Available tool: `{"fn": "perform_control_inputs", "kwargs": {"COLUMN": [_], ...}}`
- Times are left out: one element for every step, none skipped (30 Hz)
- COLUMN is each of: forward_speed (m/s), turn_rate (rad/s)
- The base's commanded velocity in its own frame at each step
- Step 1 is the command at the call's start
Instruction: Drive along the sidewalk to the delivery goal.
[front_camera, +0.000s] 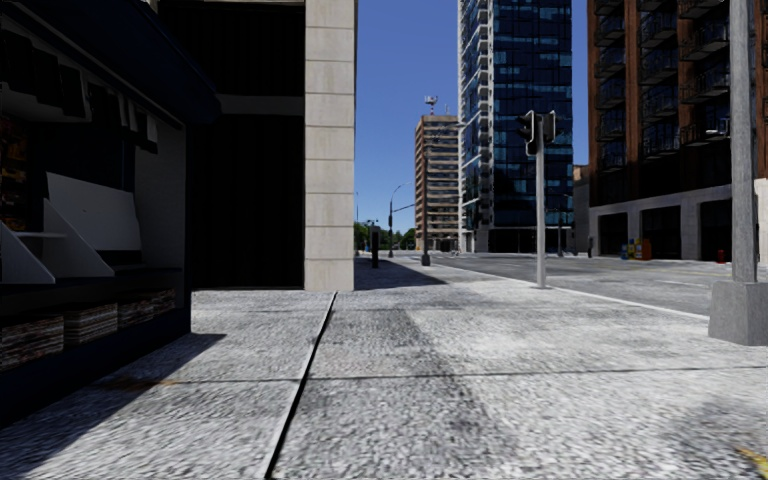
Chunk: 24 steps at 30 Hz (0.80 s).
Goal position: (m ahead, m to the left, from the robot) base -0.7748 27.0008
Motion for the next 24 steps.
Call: {"fn": "perform_control_inputs", "kwargs": {"forward_speed": [2.0,2.0,2.0,2.0,2.0,2.0,2.0,2.0,2.0,2.0,2.0,2.0,2.0,2.0,2.0,2.0,2.0,2.0,2.0,2.0,2.0,2.0,2.0,2.0], "turn_rate": [0.0,0.0,0.0,0.0,0.0,0.0,0.0,0.0,0.0,0.0,0.0,0.0,0.0,0.0,0.0,0.0,0.0,0.0,0.0,0.0,0.0,0.0,0.0,0.0]}}
